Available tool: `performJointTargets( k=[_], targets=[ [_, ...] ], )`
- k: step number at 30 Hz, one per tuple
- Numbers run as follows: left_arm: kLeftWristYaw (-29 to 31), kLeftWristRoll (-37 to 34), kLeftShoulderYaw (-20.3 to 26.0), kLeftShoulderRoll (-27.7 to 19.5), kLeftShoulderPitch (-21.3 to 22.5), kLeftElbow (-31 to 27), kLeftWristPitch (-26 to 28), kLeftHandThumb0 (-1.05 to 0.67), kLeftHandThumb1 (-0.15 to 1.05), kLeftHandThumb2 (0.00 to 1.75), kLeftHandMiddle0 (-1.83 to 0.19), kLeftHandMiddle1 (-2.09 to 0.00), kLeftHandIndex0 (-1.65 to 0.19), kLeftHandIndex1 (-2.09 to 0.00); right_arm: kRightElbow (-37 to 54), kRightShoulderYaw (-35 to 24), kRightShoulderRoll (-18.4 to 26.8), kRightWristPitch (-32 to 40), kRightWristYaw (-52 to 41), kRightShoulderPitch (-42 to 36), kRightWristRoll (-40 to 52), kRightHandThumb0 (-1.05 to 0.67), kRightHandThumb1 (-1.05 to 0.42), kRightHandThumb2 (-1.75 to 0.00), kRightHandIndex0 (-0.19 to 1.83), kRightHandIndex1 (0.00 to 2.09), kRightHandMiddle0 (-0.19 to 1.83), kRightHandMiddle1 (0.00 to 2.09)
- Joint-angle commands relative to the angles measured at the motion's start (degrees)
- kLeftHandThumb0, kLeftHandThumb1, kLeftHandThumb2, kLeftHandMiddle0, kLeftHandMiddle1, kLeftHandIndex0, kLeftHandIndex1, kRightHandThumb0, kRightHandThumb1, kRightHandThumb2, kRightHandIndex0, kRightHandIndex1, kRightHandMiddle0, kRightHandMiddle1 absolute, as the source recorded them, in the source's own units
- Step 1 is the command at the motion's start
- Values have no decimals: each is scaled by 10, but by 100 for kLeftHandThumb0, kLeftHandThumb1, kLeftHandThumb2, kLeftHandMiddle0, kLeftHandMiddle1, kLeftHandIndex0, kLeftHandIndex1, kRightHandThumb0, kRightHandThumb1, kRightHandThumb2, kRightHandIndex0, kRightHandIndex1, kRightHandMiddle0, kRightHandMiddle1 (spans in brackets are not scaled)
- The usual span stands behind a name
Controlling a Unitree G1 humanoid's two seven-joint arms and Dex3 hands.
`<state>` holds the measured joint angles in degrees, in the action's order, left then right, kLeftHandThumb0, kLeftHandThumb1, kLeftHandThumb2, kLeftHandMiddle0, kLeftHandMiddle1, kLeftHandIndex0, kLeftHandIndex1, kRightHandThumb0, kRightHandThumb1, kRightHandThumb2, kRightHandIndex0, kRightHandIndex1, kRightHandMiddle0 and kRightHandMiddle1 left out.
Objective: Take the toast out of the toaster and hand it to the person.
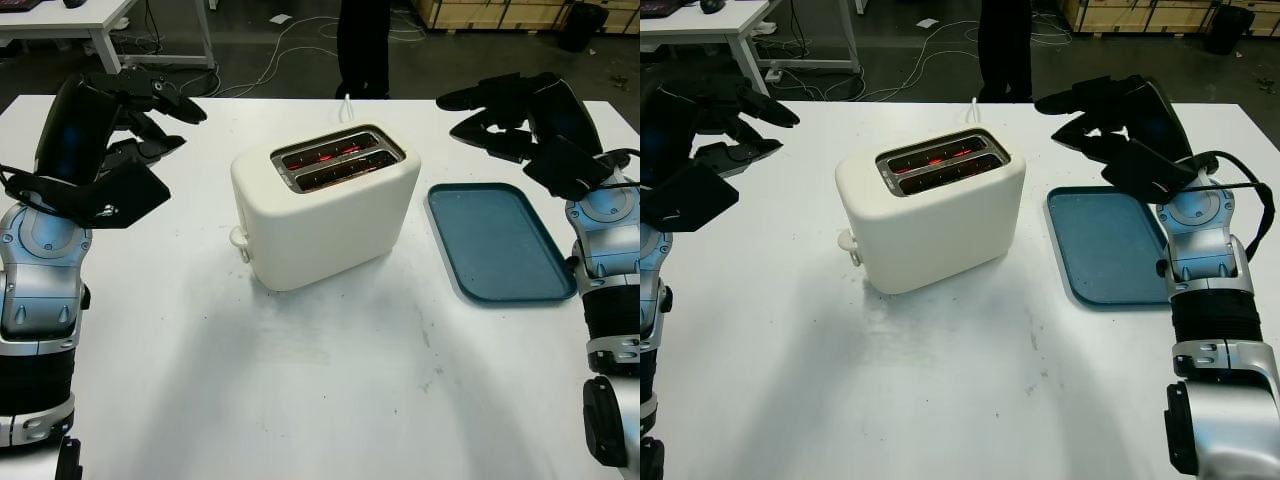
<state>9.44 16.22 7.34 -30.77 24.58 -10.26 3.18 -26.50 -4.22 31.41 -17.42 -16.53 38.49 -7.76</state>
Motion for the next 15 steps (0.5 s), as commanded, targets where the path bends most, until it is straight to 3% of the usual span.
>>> performJointTargets(
  k=[1, 15],
  targets=[
    [0, 0, -1, 1, -7, -2, 4, 22, 83, 1, -98, -94, -99, -54, -1, -3, 2, -5, 6, 3, 4, -10, -86, 0, 103, 48, 108, 1],
    [-8, -4, 8, 5, -18, -1, -5, 20, 83, 1, -100, -100, -98, -53, -9, -5, 0, -10, 4, 4, 10, -14, -85, 0, 100, 52, 108, 1]
  ],
)
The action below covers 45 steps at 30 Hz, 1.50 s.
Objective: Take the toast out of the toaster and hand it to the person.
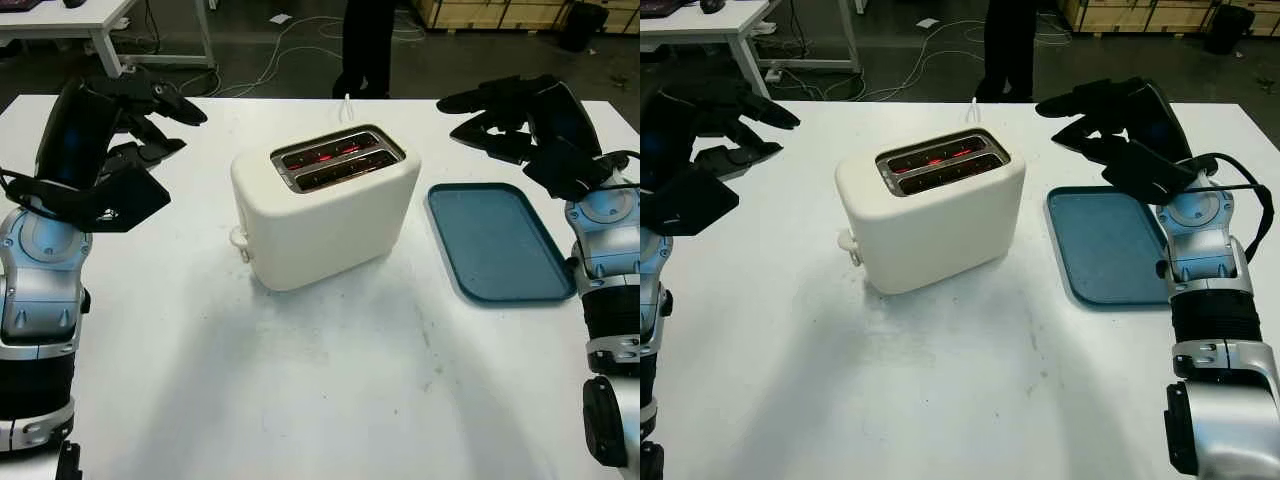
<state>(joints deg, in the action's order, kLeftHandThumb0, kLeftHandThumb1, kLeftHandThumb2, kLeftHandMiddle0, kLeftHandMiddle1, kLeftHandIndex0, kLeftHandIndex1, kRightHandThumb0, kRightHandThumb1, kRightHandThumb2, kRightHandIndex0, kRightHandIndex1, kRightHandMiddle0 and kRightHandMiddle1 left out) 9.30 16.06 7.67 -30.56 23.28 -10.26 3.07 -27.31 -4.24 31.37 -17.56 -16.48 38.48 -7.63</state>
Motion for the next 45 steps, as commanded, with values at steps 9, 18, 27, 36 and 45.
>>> performJointTargets(
  k=[9, 18, 27, 36, 45],
  targets=[
    [-6, -4, 4, 2, -3, 3, -14, 18, 83, 1, -96, -101, -98, -53, 2, -2, -1, 3, 0, 4, 9, -16, -85, 0, 99, 54, 108, 0],
    [-6, -3, 4, 3, -3, 1, -13, 20, 83, 0, -95, -100, -99, -53, -5, -1, -2, -6, 1, 5, 7, -12, -86, 0, 98, 54, 107, 0],
    [-6, -12, 9, 5, -5, 10, -26, 19, 83, 0, -96, -100, -100, -53, -1, -1, -1, -2, 3, 3, 6, -13, -86, 0, 98, 54, 106, 0],
    [-7, -9, 11, 6, -9, 6, -20, 18, 83, 0, -99, -104, -99, -52, -1, 4, 0, 0, 6, 4, -1, -16, -86, 0, 97, 52, 106, 0],
    [-9, -9, 11, 7, -10, 11, -31, 18, 83, 0, -97, -107, -99, -53, -1, 5, 3, -3, 6, 2, -5, -17, -86, 0, 98, 51, 106, 0]
  ],
)
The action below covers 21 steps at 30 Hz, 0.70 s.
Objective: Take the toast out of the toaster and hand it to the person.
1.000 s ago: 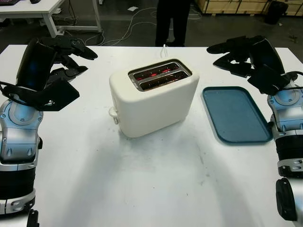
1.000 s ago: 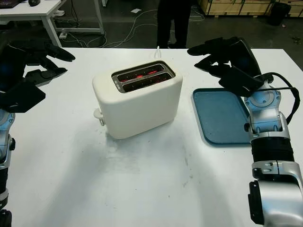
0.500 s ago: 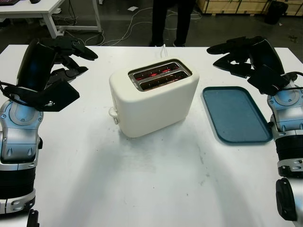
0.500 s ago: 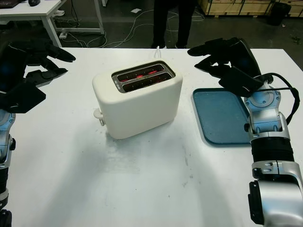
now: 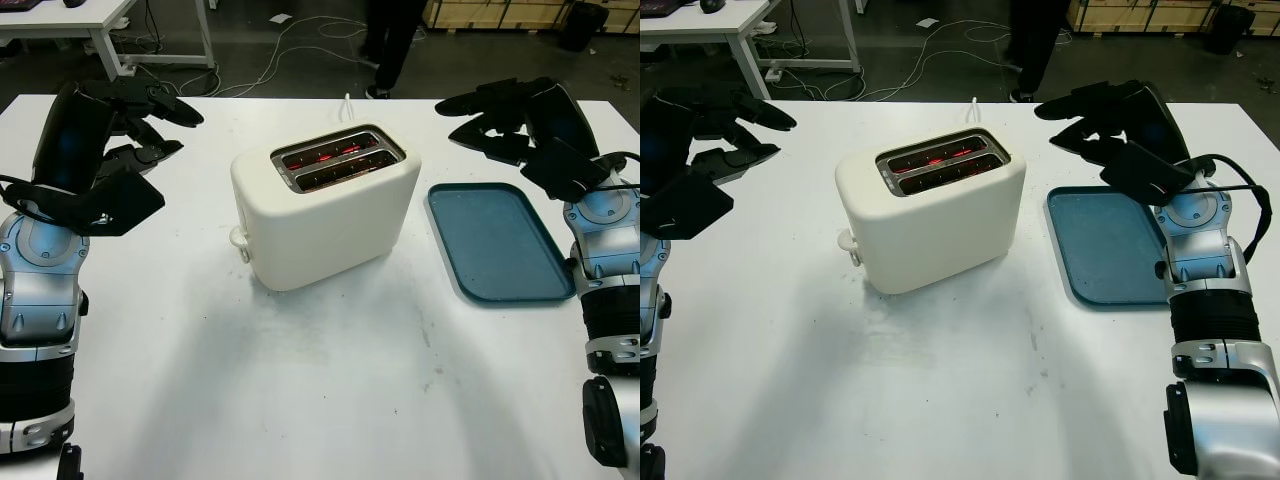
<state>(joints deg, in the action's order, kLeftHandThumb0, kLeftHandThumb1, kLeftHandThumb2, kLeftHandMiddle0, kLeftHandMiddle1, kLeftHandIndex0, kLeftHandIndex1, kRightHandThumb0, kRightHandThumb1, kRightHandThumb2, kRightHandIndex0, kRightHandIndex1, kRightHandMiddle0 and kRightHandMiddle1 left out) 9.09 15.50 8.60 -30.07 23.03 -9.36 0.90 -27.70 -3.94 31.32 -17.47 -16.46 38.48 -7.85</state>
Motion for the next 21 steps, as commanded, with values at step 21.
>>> performJointTargets(
  k=[21],
  targets=[
    [-9, -5, 3, 5, -11, -4, -5, 15, 84, 0, -96, -111, -100, -52, -7, 3, 3, -8, 2, 3, 1, -19, -87, 0, 99, 45, 105, 0]
  ],
)
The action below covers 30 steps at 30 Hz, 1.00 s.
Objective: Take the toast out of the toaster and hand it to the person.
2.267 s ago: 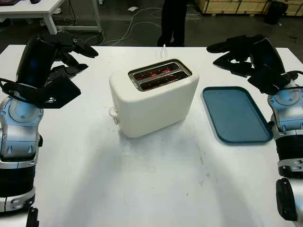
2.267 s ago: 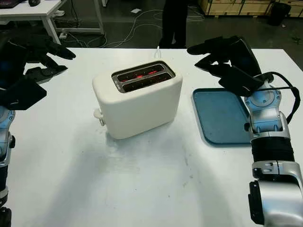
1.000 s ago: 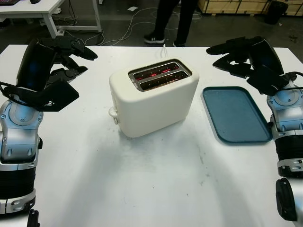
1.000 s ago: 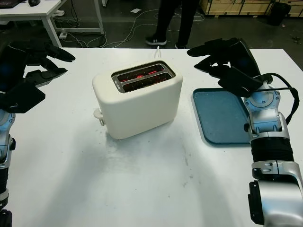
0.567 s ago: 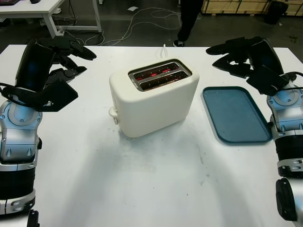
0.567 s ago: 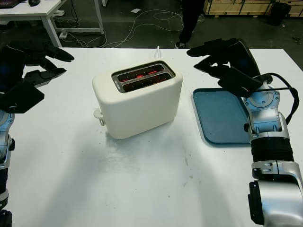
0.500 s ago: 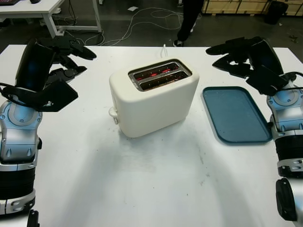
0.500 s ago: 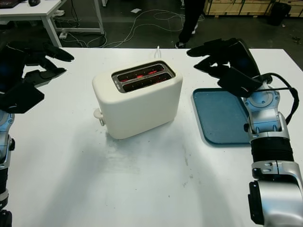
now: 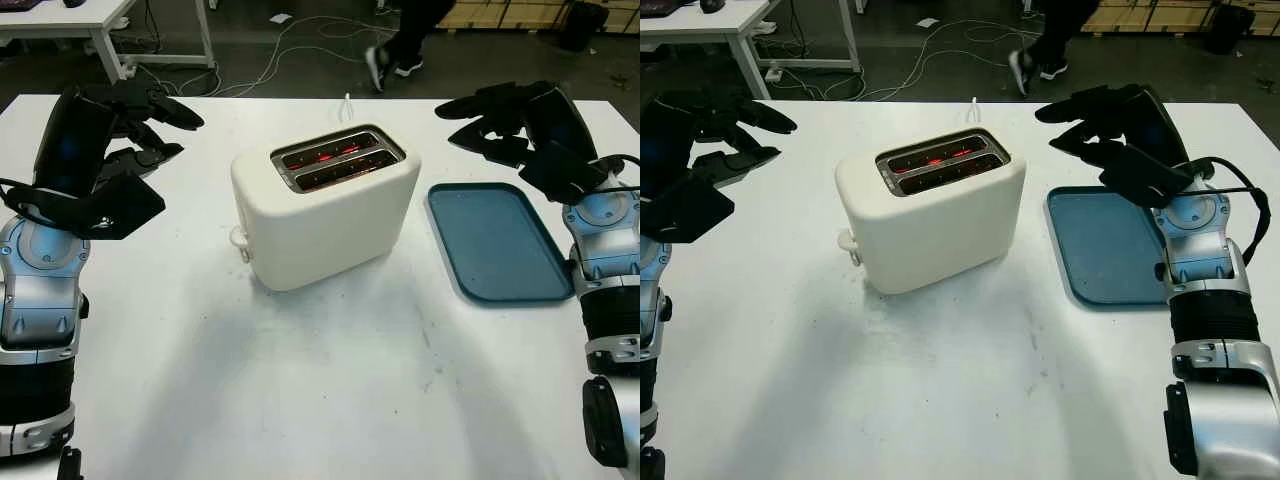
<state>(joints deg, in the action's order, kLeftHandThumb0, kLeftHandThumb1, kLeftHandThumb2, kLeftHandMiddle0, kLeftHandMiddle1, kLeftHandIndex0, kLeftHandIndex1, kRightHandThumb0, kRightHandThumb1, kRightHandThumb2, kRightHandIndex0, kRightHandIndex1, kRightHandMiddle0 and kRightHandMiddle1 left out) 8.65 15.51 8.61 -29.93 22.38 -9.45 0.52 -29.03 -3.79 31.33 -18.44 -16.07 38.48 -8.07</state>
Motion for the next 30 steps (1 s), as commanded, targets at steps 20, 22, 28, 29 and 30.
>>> performJointTargets(
  k=[20, 22, 28, 29, 30],
  targets=[
    [-4, -7, 3, 2, -12, 4, -9, 11, 85, 1, -93, -112, -100, -54, -6, -3, -9, 6, -8, -4, 21, -17, -88, 0, 98, 63, 109, 1],
    [-5, -7, 3, 3, -12, 1, -6, 12, 84, 0, -94, -112, -99, -54, -8, -2, -9, 4, -8, -3, 21, -17, -88, 0, 97, 64, 108, 1],
    [-4, -9, 3, 5, -11, 1, -4, 13, 85, 1, -93, -111, -99, -54, -16, -9, -16, 3, -21, 0, 46, -19, -92, -1, 96, 69, 112, 2],
    [-5, -7, 2, 4, -11, 0, -4, 12, 85, 1, -94, -112, -99, -54, -19, -8, -15, -4, -20, 0, 45, -21, -92, -3, 96, 70, 113, 3],
    [-5, -6, 2, 3, -11, 1, -6, 13, 84, 0, -95, -113, -99, -55, -23, -5, -12, -16, -16, 1, 37, -24, -92, -5, 96, 70, 114, 3]
  ],
)
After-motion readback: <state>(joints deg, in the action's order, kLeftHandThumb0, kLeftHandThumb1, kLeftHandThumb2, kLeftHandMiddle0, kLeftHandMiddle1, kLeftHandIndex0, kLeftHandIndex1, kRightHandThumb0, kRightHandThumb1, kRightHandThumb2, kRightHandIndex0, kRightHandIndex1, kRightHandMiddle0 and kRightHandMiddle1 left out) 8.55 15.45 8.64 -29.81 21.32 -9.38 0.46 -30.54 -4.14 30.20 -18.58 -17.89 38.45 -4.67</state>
